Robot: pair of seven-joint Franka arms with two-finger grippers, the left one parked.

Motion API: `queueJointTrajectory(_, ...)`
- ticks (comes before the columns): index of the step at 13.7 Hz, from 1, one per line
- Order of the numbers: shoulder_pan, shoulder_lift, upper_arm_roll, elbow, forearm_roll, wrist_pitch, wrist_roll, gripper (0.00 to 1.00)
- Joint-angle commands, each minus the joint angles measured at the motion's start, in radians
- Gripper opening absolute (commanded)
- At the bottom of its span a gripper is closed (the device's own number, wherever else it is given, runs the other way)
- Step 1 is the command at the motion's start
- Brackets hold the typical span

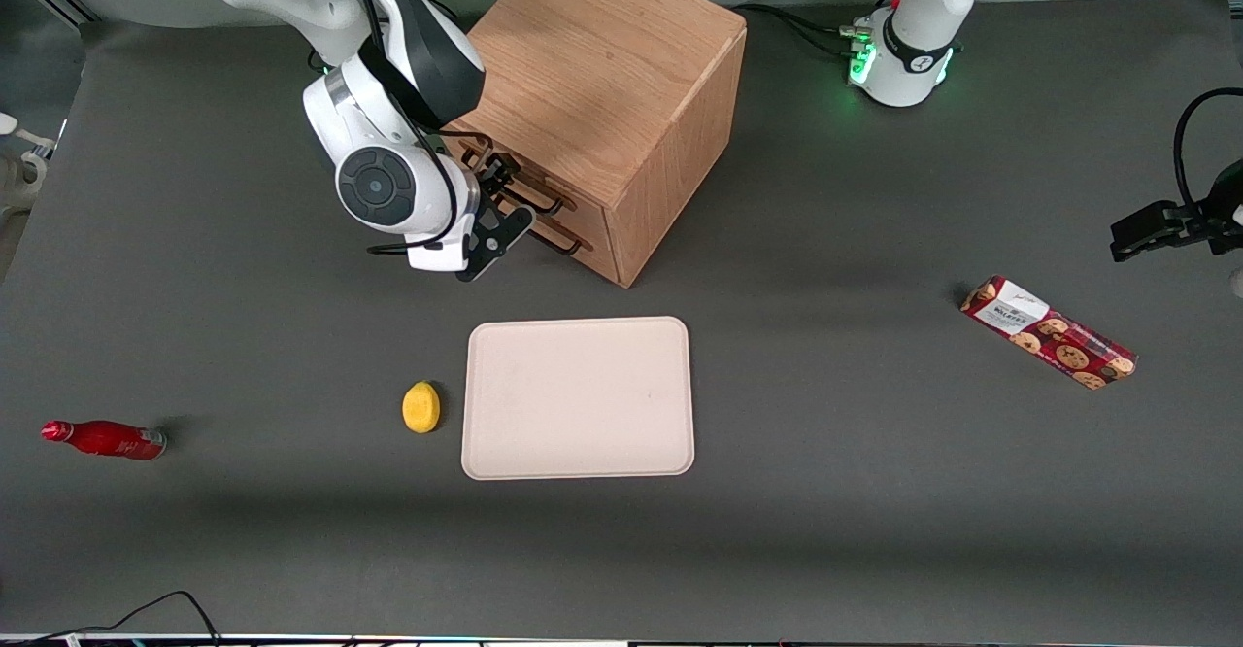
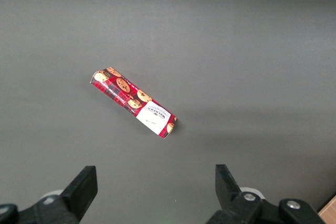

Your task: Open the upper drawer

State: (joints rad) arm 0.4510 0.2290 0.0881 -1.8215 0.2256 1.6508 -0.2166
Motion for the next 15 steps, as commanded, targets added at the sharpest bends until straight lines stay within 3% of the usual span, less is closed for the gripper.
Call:
queueJointTrajectory(1, -0.008, 0.01, 0.001, -0.005, 0.024, 0.024, -0.029, 1.0)
queueJointTrajectory(15, -0.101, 0.035, 0.002, 0.04, 0.011, 0.033, -0.127, 1.0)
